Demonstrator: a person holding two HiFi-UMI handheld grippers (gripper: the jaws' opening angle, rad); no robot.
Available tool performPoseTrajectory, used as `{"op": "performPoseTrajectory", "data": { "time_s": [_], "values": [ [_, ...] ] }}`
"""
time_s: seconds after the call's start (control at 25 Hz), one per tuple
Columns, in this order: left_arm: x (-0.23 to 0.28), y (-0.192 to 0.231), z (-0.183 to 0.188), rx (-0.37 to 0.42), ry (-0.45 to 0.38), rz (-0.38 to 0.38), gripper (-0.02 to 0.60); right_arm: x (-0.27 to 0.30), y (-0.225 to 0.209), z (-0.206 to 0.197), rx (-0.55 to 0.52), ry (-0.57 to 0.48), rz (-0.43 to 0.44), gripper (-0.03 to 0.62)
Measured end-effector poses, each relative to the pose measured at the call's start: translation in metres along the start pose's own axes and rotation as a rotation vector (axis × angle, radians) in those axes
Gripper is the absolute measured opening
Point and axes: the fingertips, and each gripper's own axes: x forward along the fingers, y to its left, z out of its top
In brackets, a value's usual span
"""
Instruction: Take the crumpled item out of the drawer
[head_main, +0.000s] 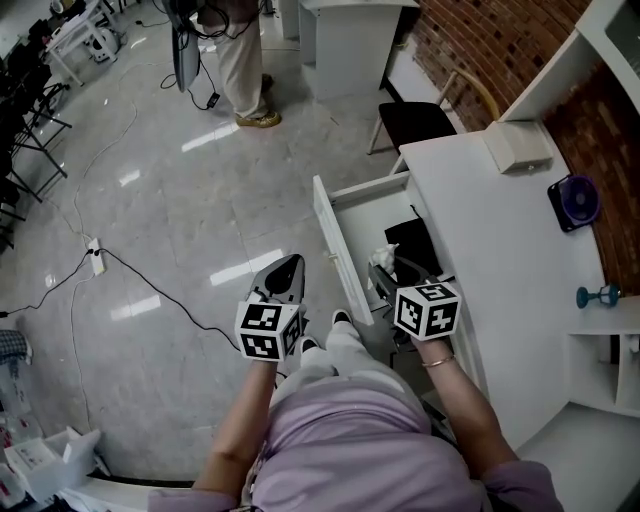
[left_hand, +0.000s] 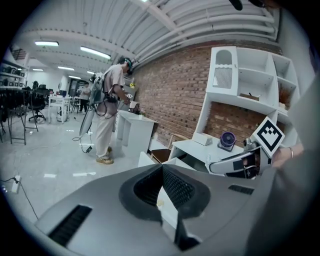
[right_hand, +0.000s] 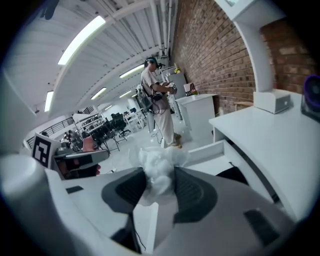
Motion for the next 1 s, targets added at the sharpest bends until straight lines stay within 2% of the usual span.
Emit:
{"op": "performPoseTrajectory", "data": {
  "time_s": [0.32,0.64,1.0],
  "values": [
    [-0.007,-0.007,0.002,0.015,-0.003,-0.031,0.000,-0.026,0.017,0.017,0.064,-0.116,-0.010,0.173],
    [-0.005,-0.015,0.005,0.030,-0.009,-0.056,0.000,-0.055,0.019,0.034,0.073,-0.226,-0.030,0.173],
    [-0.007,-0.023,0.012,0.027,-0.023,-0.060,0.001,-0.067,0.010,0.039,0.042,-0.260,-0.057,0.149]
  ]
}}
